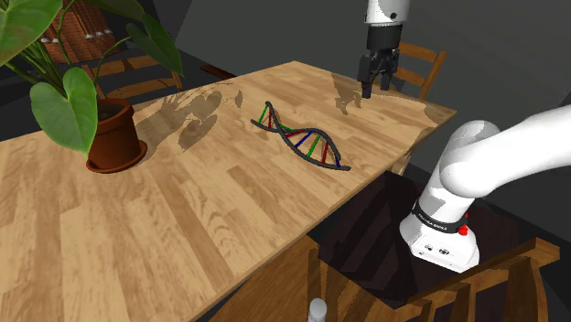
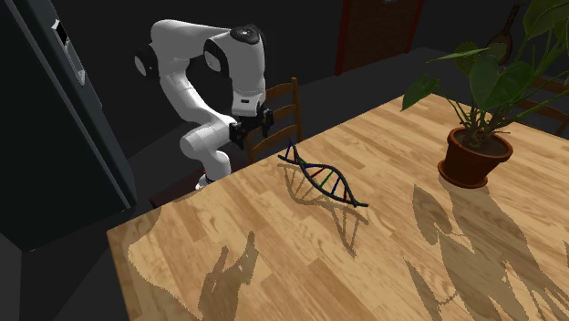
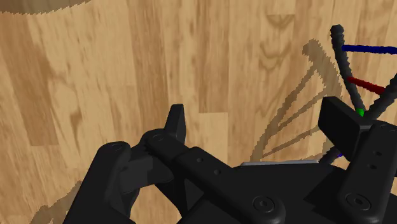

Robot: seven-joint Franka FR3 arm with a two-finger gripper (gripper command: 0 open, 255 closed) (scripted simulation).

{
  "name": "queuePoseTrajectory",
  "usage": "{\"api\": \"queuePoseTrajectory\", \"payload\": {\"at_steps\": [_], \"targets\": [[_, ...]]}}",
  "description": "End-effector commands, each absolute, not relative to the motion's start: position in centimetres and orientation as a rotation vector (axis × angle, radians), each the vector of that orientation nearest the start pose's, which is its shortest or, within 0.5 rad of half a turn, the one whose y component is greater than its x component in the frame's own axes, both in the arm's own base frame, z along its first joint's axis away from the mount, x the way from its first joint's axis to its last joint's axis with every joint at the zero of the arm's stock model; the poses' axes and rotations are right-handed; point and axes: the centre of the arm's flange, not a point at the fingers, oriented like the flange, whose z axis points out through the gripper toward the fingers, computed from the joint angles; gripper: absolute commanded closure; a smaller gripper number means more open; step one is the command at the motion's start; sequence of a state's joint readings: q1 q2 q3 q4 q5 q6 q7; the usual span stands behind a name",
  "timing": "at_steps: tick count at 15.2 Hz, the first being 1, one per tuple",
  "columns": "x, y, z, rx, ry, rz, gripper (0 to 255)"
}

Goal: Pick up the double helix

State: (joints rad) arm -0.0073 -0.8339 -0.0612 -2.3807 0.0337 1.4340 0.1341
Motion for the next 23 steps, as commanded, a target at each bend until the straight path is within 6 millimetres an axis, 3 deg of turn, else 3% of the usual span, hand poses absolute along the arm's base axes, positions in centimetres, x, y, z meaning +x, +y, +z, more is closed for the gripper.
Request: {"api": "queuePoseTrajectory", "payload": {"at_steps": [1, 23], "targets": [[27.8, -2.1, 58.2, -3.050, 0.271, 0.179, 0], [46.7, 15.2, 53.1, -3.158, 0.360, -0.358, 0]]}}
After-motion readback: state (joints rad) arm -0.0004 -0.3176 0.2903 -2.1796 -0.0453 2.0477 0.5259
